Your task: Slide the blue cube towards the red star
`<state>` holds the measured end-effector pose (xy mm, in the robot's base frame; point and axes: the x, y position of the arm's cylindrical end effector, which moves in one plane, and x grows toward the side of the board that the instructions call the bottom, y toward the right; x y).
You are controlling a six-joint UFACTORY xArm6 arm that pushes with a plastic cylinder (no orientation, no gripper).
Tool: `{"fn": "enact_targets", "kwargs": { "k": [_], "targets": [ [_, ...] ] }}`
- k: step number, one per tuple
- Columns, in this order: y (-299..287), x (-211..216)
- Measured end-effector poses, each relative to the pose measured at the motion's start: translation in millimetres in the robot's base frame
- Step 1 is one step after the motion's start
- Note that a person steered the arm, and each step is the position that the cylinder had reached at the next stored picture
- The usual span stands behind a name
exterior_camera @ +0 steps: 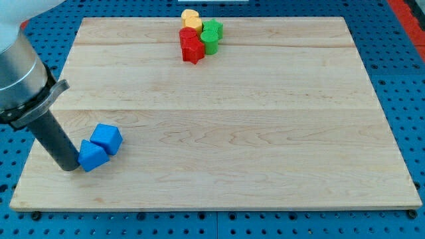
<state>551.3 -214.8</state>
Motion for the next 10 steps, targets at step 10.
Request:
{"fn": "enact_targets", "kwargs": {
  "k": [10],
  "targets": [
    [44,-73]
  ]
}}
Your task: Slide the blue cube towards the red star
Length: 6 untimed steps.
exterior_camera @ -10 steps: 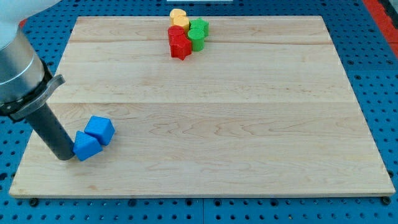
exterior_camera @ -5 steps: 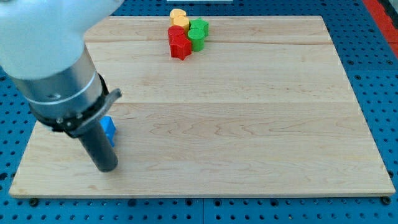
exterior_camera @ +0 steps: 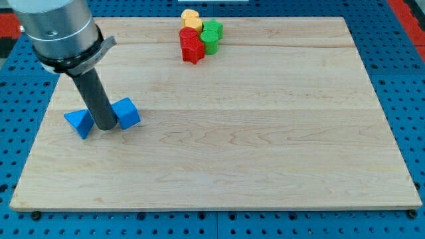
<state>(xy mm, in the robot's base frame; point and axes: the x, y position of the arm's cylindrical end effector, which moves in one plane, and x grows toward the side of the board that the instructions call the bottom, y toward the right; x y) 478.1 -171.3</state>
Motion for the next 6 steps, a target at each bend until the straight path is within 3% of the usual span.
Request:
{"fn": "enact_targets", "kwargs": {
  "k": [2,4,6],
  "targets": [
    [61,-18],
    [81,-89],
    [139,-95]
  ]
}}
